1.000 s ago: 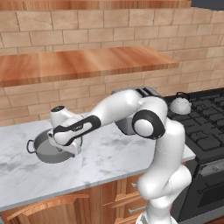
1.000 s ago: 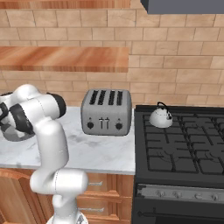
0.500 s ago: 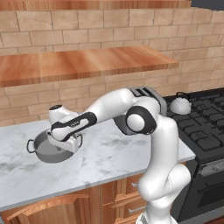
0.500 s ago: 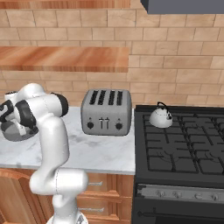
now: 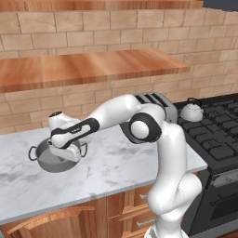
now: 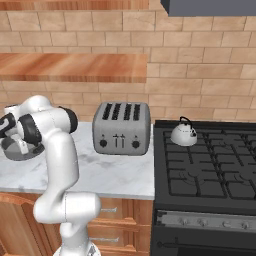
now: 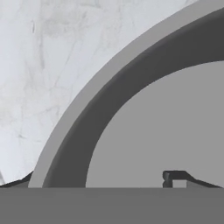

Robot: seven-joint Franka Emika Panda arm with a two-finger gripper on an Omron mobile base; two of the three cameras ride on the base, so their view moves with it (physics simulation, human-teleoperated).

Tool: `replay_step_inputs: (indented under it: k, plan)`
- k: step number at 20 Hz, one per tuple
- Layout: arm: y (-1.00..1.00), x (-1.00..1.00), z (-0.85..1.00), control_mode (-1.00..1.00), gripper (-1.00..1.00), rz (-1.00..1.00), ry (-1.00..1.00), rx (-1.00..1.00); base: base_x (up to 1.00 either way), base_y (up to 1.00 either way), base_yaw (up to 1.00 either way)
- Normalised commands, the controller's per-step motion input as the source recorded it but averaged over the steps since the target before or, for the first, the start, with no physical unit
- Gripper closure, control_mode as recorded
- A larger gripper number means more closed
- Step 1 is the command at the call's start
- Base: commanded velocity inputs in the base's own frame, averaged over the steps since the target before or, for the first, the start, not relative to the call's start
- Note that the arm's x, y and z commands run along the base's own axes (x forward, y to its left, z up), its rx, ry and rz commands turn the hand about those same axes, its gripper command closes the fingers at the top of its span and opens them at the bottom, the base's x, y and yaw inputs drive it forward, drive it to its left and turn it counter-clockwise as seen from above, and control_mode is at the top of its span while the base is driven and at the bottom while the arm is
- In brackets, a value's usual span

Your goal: Pick the kettle from the cabinet and place it on a stove burner. Then pick the pot from the counter and place it on another stove burner. Finally, turn both burners on.

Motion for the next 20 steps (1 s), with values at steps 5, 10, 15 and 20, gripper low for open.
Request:
replay_step_inputs:
  k: [5,10,15,20]
  plan:
    - [0.0,-0.01,-0.08,-1.0,1.0,0.0,0.01,0.0,0.0,0.0,0.0]
    - [0.0,0.0,-0.05,-1.0,1.0,0.0,-0.01,0.0,0.0,0.0,0.0]
    - [0.0,-0.1,0.0,-1.0,1.0,0.0,-0.02,0.0,0.0,0.0,0.0]
    - [-0.02,-0.19,0.0,-1.0,1.0,0.0,-0.02,0.0,0.0,0.0,0.0]
